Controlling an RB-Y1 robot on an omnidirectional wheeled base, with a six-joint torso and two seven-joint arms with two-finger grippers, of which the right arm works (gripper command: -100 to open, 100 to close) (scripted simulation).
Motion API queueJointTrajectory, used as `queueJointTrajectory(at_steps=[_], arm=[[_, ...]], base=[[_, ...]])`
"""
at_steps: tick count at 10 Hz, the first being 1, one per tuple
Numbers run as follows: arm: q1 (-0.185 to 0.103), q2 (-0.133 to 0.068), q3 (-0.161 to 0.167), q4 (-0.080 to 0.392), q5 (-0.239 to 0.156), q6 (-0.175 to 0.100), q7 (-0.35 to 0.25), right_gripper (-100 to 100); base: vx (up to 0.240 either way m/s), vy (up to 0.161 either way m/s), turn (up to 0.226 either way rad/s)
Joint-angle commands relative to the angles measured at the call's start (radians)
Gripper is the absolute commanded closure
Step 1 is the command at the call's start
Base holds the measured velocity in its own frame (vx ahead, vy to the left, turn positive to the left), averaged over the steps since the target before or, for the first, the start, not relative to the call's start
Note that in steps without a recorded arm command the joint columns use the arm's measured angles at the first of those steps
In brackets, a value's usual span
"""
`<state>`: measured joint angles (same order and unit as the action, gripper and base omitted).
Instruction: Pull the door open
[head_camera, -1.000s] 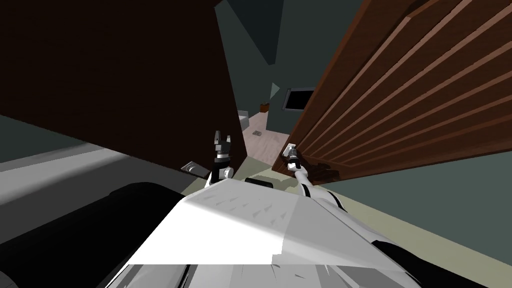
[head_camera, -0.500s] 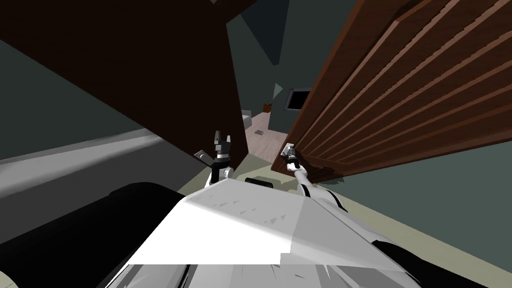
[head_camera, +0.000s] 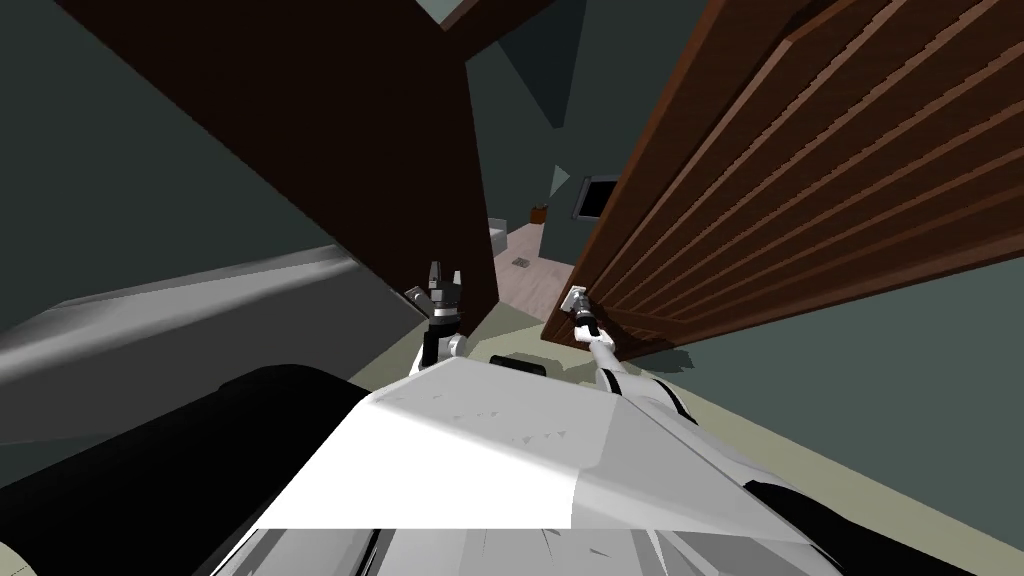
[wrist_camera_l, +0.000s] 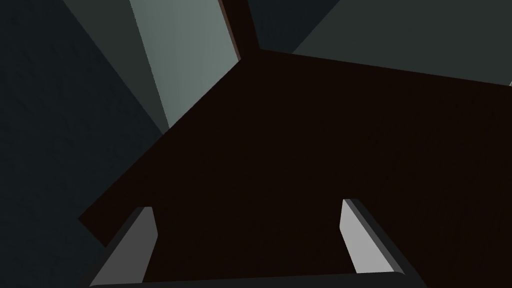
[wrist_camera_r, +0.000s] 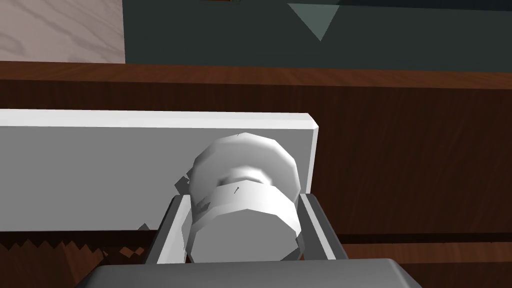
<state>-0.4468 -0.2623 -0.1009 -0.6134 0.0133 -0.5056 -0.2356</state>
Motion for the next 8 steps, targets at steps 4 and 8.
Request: queueJointTrajectory(at_steps=[4,8], arm=[[0.001,-0.005,0.06,0.003,0.02,-0.015,-0.05,100],[0.006,-0.009,0.094,0.001,0.032,-0.019,-0.079,100]], base=[[-0.22,-0.13,0.116],[-0.161,-0.097,0.078]])
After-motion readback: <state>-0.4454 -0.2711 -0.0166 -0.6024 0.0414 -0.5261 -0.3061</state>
